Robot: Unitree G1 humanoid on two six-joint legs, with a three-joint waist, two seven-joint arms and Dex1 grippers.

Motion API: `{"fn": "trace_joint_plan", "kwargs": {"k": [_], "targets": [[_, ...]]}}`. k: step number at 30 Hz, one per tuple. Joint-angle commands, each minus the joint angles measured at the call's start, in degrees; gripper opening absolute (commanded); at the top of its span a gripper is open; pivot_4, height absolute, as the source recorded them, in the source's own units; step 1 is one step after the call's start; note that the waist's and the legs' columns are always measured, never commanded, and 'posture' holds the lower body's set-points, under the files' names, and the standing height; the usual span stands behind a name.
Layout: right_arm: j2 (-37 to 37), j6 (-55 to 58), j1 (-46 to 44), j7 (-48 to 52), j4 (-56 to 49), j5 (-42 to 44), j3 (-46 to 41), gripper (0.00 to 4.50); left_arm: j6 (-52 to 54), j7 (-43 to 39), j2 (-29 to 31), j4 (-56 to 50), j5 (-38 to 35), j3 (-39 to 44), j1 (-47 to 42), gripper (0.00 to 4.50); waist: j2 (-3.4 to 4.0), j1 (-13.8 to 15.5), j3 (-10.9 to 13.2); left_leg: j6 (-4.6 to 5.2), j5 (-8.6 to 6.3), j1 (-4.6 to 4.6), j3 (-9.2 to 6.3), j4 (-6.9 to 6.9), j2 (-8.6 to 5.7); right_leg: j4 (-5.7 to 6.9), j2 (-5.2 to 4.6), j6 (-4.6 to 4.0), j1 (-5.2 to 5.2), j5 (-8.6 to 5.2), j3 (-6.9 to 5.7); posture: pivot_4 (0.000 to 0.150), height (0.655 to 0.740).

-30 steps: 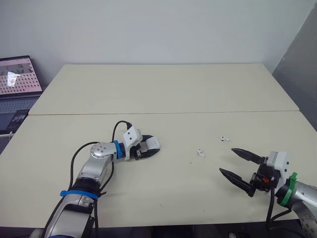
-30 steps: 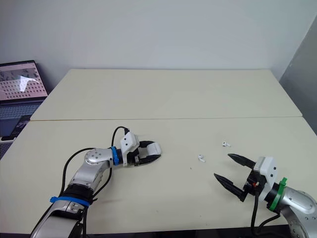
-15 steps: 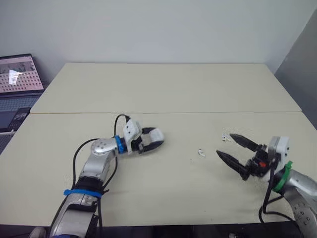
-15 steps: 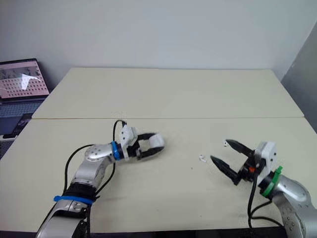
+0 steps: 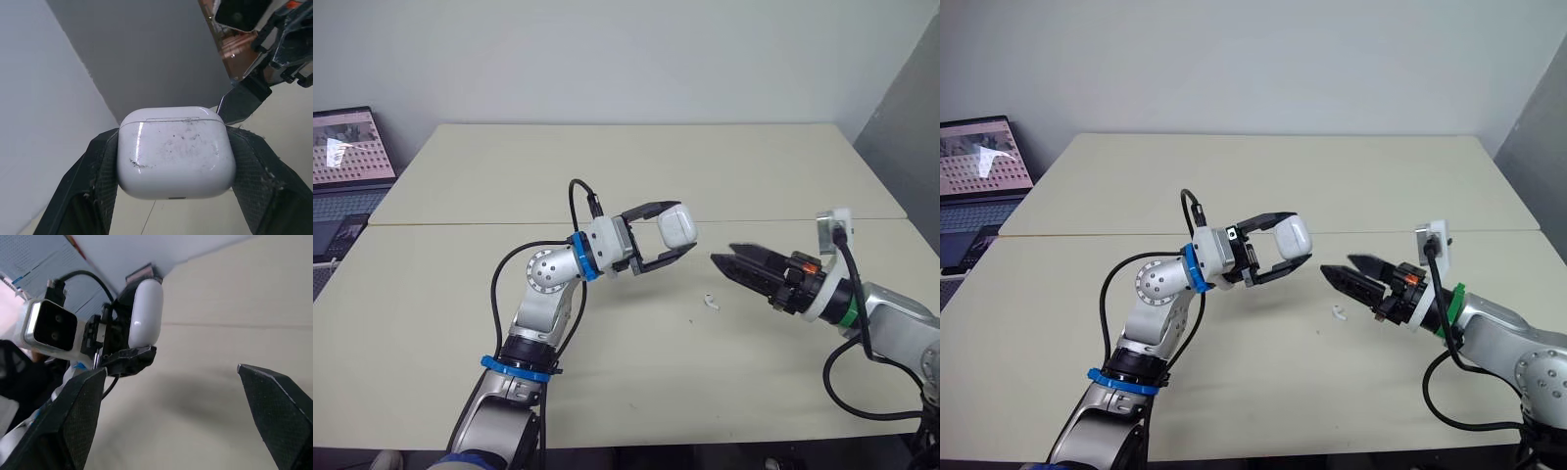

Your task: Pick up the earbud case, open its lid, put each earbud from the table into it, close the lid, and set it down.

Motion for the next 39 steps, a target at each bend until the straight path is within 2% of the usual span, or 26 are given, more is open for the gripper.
{"fn": "trace_joint_plan", "kwargs": {"k": [1,10,12,15,22,29,34,36,39], "targets": [[-1.83,1.41,-3.84,-3.22,0.56,6.97,2.19,4.50,-4.04,-1.84,0.25,-0.49,0.52,-1.80,-1.46,2.80,0.00,-0.01,0.00,0.00,0.00,0.00,0.01,0.00,-0.01,0.00,0.01,0.00,0.00,0.00,-0.01,0.150,0.7400],[-2.82,2.41,-9.48,-7.32,2.50,11.62,7.69,4.50,-6.01,-2.99,0.62,0.62,0.55,-3.29,-1.79,2.80,-0.01,0.01,0.00,0.01,0.00,-0.02,-0.03,0.00,0.01,-0.01,0.03,0.00,-0.02,0.00,-0.04,0.150,0.7400],[-2.70,2.23,-9.77,-7.29,2.51,11.57,8.03,4.11,-5.96,-2.96,0.80,0.92,0.54,-3.26,-1.83,2.80,-0.01,0.01,0.00,0.01,0.00,-0.03,-0.06,0.00,0.01,-0.01,0.03,0.00,-0.02,0.00,-0.04,0.150,0.7400],[-1.81,1.39,-10.12,-8.39,2.54,11.78,8.36,3.23,-6.11,-3.20,1.17,1.14,0.51,-3.42,-1.80,2.80,-0.01,0.00,0.00,0.01,0.00,-0.04,-0.05,0.00,0.01,0.00,0.03,0.00,-0.03,0.00,-0.04,0.150,0.7400],[-1.22,0.93,-10.08,-9.70,2.51,12.71,8.52,0.74,-6.17,-3.47,1.66,1.42,0.42,-3.69,-1.55,2.80,-0.01,0.00,0.01,0.01,0.00,-0.05,-0.06,0.00,0.02,-0.01,0.03,0.00,-0.04,0.00,-0.03,0.150,0.7400],[-1.39,1.19,-9.91,-10.15,2.27,13.12,8.96,0.73,-5.03,-3.71,1.63,1.26,-0.52,-3.76,-1.46,2.80,-0.01,0.01,0.00,0.01,0.00,-0.06,-0.07,0.00,0.02,-0.01,0.03,0.00,-0.05,0.00,-0.03,0.150,0.7400],[-1.92,1.42,-10.01,-9.43,2.52,12.31,8.90,0.73,-5.97,-3.15,2.14,1.19,0.22,-3.33,-1.10,4.47,-0.01,0.00,0.00,0.01,0.00,-0.07,-0.07,0.00,0.02,-0.01,0.03,0.00,-0.05,0.00,-0.03,0.150,0.7400],[-2.62,1.67,-9.88,-8.55,2.96,10.44,8.40,0.73,-3.98,-3.95,3.20,0.32,-1.14,-2.94,-0.25,4.49,0.00,0.00,0.00,0.01,0.00,-0.06,-0.07,0.00,0.02,-0.01,0.03,0.00,-0.06,0.00,-0.03,0.150,0.7400],[-4.31,2.24,-9.47,-5.52,4.16,7.06,7.28,0.73,-0.42,-9.63,6.90,-1.63,-5.44,-3.14,2.04,4.49,0.00,-0.19,0.01,0.01,0.00,-0.05,-0.04,-0.03,0.04,0.00,0.04,0.00,-0.08,0.00,-0.03,0.150,0.7400]]}}
